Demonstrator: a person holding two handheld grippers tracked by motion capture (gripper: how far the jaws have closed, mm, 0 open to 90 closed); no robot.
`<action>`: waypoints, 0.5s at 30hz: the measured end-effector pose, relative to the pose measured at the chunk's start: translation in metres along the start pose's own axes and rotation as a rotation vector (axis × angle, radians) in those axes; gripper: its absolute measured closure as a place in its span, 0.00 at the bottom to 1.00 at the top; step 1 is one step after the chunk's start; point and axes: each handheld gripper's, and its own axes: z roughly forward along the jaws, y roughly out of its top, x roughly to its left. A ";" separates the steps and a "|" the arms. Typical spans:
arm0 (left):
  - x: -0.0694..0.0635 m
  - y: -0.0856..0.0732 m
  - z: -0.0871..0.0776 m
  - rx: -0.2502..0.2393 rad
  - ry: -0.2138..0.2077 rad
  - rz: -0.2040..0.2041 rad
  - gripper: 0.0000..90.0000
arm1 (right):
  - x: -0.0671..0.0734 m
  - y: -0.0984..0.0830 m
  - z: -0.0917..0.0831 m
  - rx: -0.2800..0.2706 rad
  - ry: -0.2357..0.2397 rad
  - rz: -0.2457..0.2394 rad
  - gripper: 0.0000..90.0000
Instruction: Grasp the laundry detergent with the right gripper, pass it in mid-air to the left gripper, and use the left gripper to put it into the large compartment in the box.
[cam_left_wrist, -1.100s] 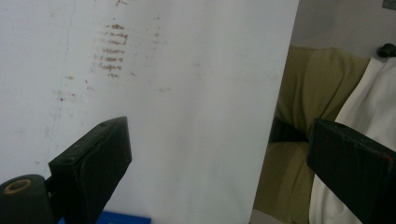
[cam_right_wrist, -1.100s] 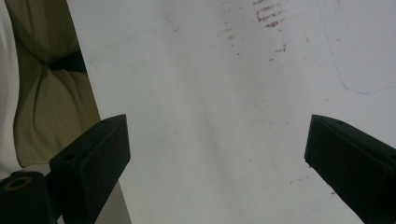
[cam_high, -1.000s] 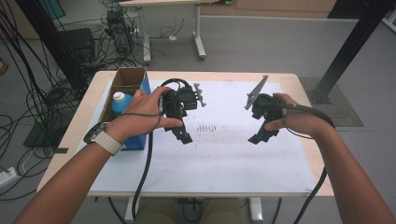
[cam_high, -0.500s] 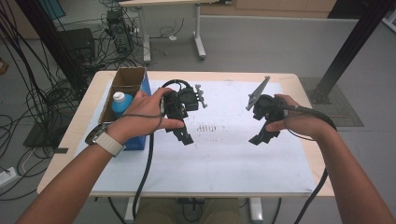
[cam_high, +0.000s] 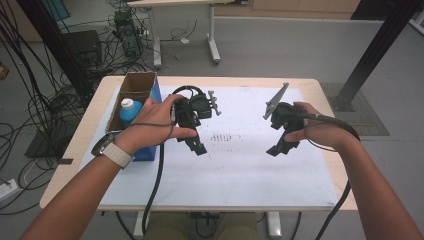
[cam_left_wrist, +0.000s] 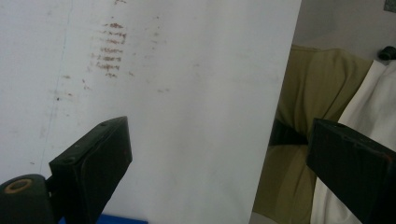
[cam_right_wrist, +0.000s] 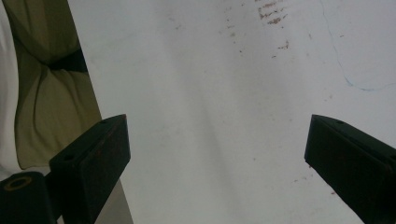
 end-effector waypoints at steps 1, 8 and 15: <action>0.000 0.000 0.000 0.000 -0.001 -0.002 0.08 | 0.000 0.000 0.000 0.001 0.001 0.002 0.07; 0.001 -0.001 0.000 -0.002 -0.003 -0.002 0.08 | 0.002 -0.002 0.000 0.000 0.001 0.005 0.07; 0.001 -0.001 0.000 -0.004 -0.003 -0.001 0.08 | 0.002 -0.002 -0.001 -0.002 -0.002 0.005 0.07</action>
